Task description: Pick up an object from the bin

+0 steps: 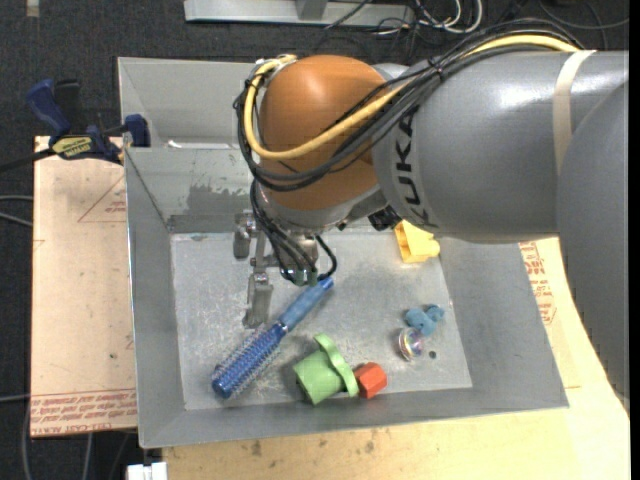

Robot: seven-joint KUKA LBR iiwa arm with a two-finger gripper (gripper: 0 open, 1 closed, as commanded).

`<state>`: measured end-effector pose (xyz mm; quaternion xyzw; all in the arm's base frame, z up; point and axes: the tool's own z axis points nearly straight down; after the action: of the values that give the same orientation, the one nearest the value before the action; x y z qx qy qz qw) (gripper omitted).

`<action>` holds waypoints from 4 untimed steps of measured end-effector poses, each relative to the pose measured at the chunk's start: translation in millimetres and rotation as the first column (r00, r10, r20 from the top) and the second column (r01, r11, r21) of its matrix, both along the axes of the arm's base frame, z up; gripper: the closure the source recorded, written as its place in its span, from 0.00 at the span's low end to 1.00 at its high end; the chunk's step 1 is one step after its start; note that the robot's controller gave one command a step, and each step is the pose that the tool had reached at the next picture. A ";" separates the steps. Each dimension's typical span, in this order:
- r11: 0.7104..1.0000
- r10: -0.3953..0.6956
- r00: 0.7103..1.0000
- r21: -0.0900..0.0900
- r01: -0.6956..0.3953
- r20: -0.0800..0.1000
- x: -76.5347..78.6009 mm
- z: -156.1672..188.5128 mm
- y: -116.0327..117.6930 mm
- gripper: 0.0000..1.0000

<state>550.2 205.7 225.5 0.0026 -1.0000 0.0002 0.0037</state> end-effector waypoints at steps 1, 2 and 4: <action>0.884 0.467 0.884 0.002 -0.467 0.005 -46.0 -157.6 -46.4 0.00; 0.814 0.580 0.814 0.001 -0.580 0.012 -32.6 -125.0 -33.7 0.00; 0.539 0.842 0.539 0.002 -0.842 0.007 -13.5 -156.4 -39.2 0.00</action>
Offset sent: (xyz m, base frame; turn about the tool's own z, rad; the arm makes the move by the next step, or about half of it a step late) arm -0.0452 -0.0464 -0.1555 -0.4883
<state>536.6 166.6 69.1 0.4823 -0.8760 -0.0007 0.0004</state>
